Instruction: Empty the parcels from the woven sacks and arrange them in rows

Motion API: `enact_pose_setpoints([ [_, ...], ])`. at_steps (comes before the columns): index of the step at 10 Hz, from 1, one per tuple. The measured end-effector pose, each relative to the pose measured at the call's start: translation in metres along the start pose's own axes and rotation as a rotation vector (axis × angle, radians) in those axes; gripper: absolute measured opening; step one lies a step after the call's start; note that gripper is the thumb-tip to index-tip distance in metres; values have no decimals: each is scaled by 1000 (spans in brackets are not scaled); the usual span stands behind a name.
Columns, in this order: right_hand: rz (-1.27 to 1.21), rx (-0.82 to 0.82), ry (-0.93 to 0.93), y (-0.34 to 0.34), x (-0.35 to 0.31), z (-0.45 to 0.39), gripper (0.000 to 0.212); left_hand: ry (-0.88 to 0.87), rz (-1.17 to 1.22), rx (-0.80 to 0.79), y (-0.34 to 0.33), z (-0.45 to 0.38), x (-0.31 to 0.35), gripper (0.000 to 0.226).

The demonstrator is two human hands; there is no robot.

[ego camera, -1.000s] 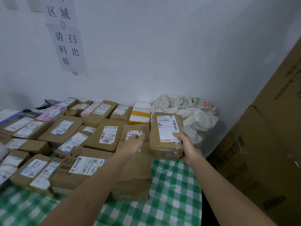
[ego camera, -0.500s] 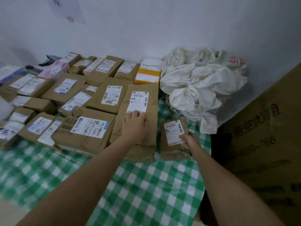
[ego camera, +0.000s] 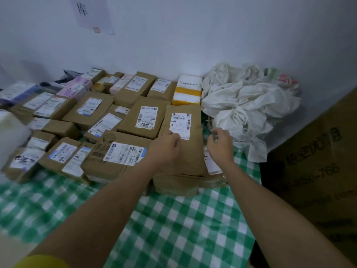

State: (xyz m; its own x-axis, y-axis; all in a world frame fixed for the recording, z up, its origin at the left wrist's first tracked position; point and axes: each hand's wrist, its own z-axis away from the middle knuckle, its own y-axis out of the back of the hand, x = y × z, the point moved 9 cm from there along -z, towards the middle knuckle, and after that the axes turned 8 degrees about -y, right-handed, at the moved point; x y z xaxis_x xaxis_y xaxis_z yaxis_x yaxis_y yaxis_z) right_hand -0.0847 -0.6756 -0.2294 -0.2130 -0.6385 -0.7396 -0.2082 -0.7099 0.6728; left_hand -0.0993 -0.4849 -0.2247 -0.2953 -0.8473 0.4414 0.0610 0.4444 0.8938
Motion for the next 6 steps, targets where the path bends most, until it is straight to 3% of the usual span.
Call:
enact_pose_setpoints([
  [1, 78, 7, 128, -16, -65, 4, 24, -5, -91, -61, 27, -3, -27, 22],
  [3, 178, -77, 151, -71, -179, 34, 35, 28, -99, -130, 113, 7, -107, 26],
  [4, 268, -98, 201, -98, -246, 53, 40, -2, -210, -166, 176, 15, -139, 17],
  [5, 266, -95, 264, -110, -317, 67, 40, 61, -262, -65, 252, 19, -168, 36],
  [6, 338, -47, 315, -104, -374, 79, 43, 62, -328, 43, 312, 17, -171, 35],
])
